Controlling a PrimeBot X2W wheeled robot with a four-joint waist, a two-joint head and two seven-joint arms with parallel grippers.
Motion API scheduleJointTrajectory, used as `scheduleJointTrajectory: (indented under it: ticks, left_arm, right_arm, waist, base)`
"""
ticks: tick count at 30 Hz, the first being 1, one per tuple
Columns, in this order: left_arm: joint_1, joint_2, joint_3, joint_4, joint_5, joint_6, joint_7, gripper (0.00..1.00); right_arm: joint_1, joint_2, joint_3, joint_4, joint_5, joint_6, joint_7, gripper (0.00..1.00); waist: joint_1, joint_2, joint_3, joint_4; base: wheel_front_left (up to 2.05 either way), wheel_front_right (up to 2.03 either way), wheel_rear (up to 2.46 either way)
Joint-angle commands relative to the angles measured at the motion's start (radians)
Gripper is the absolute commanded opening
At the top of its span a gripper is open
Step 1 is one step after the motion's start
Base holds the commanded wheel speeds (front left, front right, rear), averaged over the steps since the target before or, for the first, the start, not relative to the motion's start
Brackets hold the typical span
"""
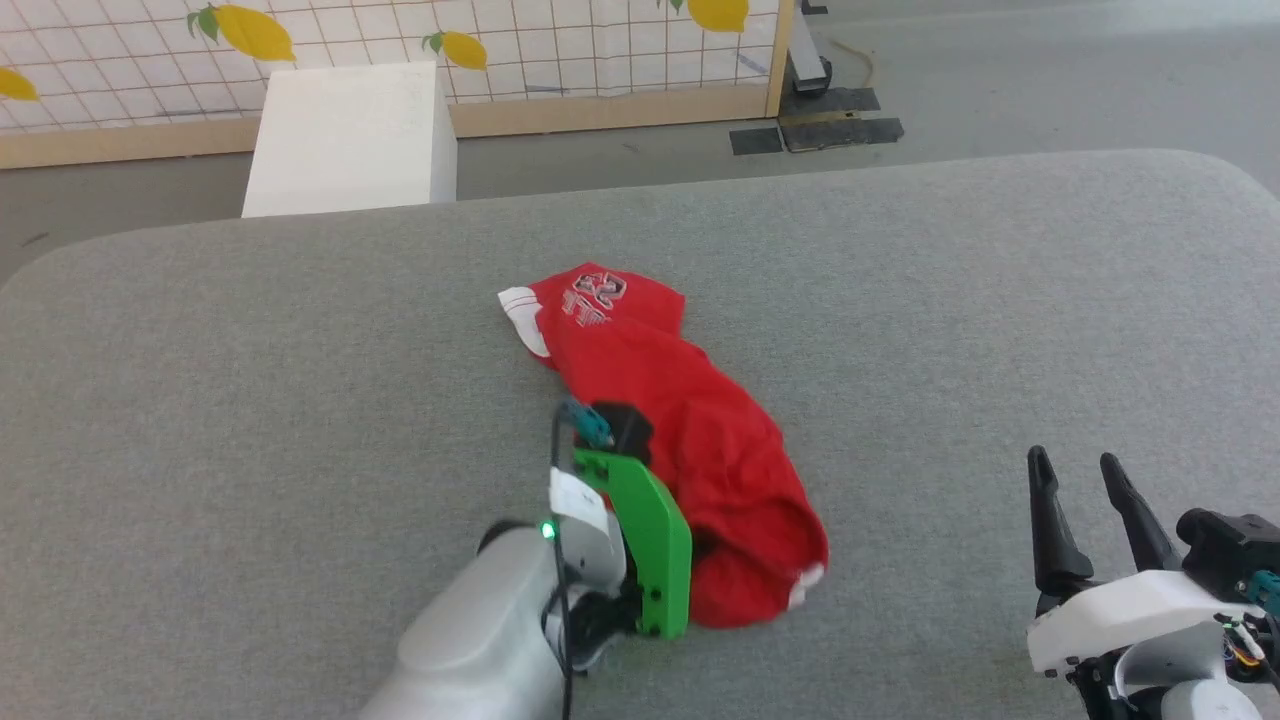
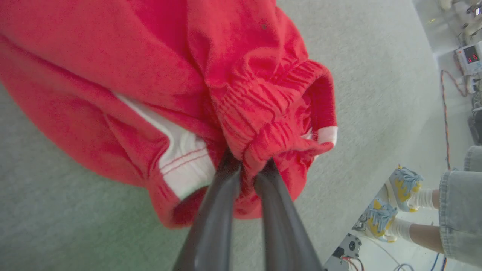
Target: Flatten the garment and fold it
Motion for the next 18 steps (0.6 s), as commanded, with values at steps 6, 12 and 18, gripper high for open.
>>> scheduleJointTrajectory:
  ticks: [6, 12, 18]
  left_arm:
    - [0.03, 0.0, -0.014, -0.022, -0.061, 0.028, 0.049, 1.0]
    - [-0.005, 0.002, 0.101, -0.133, -0.171, 0.024, -0.043, 1.0]
    - [-0.012, 0.081, 0.238, -0.226, -0.168, 0.019, -0.233, 1.0]
  right_arm:
    - [0.014, 0.0, 0.008, 0.01, 0.015, -0.001, -0.012, 1.0]
    - [0.015, 0.0, 0.012, 0.019, 0.018, -0.001, -0.016, 1.0]
    - [0.023, 0.0, 0.016, 0.02, 0.02, -0.001, -0.011, 1.0]
  waist:
    - [0.0001, 0.0, -0.009, 0.033]
    - [0.0001, 0.0, -0.023, 0.065]
    - [0.0001, 0.0, -0.046, 0.097]
  base:
    - [0.0, 0.0, 0.0]
    - [0.0, 0.0, 0.0]
    - [0.0, 0.0, 0.0]
